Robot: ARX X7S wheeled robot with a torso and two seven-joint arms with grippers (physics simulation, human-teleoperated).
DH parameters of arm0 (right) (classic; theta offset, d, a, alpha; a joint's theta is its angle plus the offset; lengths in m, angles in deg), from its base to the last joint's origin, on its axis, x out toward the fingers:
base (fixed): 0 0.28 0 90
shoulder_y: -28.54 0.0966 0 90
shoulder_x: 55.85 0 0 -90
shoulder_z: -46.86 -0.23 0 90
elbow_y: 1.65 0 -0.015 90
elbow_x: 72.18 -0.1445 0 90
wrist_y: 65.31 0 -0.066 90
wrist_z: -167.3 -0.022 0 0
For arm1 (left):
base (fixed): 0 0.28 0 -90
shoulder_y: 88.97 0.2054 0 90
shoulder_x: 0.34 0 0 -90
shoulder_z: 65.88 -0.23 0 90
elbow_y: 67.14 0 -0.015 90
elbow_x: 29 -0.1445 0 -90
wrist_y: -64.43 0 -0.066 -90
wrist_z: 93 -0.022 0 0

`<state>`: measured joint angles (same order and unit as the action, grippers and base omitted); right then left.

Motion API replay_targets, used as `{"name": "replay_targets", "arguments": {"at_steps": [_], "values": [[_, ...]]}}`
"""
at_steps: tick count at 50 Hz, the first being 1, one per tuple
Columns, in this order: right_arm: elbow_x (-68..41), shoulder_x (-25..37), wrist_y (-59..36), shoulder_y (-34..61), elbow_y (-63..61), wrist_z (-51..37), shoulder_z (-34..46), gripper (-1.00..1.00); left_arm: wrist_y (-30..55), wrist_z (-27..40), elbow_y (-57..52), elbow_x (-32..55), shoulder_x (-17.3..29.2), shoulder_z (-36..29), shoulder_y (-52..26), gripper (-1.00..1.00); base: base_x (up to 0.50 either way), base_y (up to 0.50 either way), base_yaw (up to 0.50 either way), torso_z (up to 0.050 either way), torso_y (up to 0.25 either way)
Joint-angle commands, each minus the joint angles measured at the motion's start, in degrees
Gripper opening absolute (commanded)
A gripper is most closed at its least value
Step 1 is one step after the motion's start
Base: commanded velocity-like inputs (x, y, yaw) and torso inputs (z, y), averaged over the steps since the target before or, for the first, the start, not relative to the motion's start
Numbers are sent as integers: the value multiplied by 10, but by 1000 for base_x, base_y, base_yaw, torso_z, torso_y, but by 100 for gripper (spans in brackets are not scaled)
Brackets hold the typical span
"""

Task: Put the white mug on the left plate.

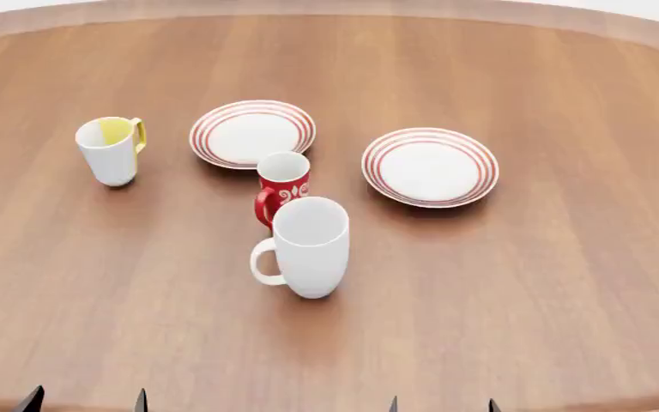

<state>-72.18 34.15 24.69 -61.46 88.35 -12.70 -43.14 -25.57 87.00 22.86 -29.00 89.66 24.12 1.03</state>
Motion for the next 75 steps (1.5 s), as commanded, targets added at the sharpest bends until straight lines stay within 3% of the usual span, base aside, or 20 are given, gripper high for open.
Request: {"name": "replay_targets", "arguments": {"at_steps": [1, 6, 20, 75], "values": [[-7, 7, 3, 1, 4, -9, 9, 100, -2, 8, 2, 7, 7, -8, 0, 100, 0, 0, 0, 0, 0], [6, 34, -18, -51, -112, -29, 7, 100, 14, 6, -48, 18, 36, -4, 16, 100, 0, 0, 0, 0, 0], [-6, 66, -7, -121, -229, -27, 12, 100, 38, 24, -190, 50, 64, 25, 87, 100, 138, 0, 0, 0, 0], [-40, 88, 67, -123, -179, -57, 50, 100, 9, 57, -183, 44, 91, -25, 112, 100, 387, 0, 0, 0, 0]]}}
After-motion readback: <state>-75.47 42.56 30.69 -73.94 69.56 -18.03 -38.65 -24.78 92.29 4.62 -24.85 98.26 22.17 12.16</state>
